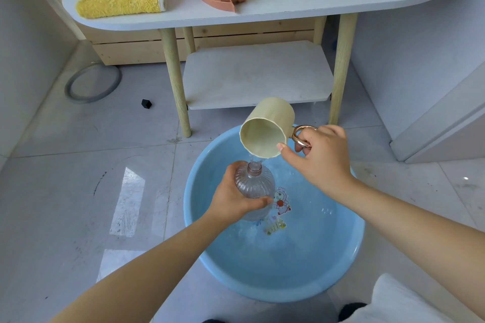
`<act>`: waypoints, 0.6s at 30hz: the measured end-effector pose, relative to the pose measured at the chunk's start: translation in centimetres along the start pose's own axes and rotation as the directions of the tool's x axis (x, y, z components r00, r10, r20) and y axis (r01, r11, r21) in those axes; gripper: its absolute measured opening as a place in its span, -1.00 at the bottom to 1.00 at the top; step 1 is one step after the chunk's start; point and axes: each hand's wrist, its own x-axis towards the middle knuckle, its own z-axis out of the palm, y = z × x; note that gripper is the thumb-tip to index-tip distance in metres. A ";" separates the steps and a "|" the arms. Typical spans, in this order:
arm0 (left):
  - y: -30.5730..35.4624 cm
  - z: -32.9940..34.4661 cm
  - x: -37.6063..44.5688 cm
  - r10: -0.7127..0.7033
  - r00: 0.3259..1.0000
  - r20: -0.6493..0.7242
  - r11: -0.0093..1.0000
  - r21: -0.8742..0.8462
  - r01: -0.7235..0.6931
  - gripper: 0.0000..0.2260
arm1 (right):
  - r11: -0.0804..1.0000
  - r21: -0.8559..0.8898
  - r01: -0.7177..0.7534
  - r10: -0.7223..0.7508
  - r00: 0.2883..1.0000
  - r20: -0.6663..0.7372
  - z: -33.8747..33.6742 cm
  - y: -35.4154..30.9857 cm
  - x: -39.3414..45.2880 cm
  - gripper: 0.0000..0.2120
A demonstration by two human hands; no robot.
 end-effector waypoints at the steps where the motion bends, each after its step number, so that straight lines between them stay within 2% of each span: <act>1: 0.0 -0.1 0.0 -0.001 1.000 -0.002 1.000 -0.004 0.001 -0.30 | 1.000 -0.006 0.005 -0.005 1.000 -0.006 0.0 0.0 0.0 -0.59; 18: 0.4 -0.1 0.0 -0.009 1.000 0.000 1.000 0.007 0.009 -0.30 | 0.988 -0.078 0.133 -0.141 0.985 -0.097 0.2 0.2 0.3 -0.65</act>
